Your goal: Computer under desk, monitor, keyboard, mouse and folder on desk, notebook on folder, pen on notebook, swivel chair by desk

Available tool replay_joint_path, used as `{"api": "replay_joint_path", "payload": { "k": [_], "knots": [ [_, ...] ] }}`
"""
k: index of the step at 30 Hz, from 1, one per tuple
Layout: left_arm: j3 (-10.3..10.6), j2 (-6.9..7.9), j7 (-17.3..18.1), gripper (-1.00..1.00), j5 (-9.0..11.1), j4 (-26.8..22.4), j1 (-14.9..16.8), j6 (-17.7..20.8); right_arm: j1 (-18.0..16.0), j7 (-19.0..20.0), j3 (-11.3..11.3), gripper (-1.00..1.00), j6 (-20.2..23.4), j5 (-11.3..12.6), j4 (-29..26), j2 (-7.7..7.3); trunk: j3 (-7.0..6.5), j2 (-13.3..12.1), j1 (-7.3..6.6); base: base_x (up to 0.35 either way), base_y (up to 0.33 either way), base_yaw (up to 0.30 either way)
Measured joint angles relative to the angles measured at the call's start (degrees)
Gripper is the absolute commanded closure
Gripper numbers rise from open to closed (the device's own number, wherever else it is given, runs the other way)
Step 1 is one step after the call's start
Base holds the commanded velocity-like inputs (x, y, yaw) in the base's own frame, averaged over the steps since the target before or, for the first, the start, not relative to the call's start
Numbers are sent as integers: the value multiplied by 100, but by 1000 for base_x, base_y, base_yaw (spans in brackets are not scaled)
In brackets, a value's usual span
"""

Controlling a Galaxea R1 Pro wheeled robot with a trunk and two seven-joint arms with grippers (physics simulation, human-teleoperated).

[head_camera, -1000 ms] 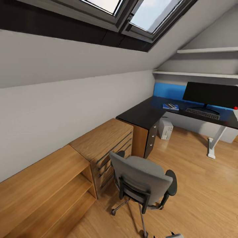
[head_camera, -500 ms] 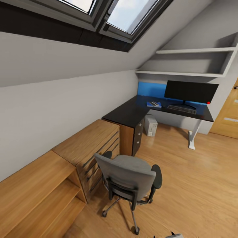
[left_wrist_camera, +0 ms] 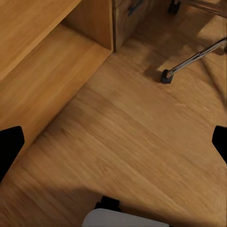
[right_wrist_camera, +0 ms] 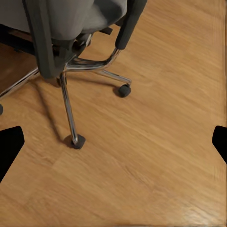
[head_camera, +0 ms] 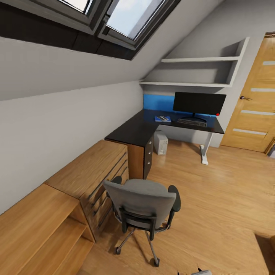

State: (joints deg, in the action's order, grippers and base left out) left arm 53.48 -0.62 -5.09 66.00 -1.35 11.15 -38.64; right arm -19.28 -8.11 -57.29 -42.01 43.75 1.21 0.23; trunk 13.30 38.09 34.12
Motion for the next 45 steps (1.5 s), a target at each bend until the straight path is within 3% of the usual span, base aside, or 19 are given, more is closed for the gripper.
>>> {"api": "replay_joint_path", "payload": {
  "k": [15,37,45],
  "knots": [
    [0,0,2,-100,0,-1,0,1,0,1,-1,-100,1,2,1,0,0,0,0,0,40,-300],
    [0,1,-1,-100,0,1,0,-1,0,-6,0,-100,9,-1,-1,8,0,0,0,0,273,-300],
    [0,0,-1,-100,0,-1,0,1,0,-17,4,-100,7,3,1,9,0,0,0,0,114,-300]
  ]
}}
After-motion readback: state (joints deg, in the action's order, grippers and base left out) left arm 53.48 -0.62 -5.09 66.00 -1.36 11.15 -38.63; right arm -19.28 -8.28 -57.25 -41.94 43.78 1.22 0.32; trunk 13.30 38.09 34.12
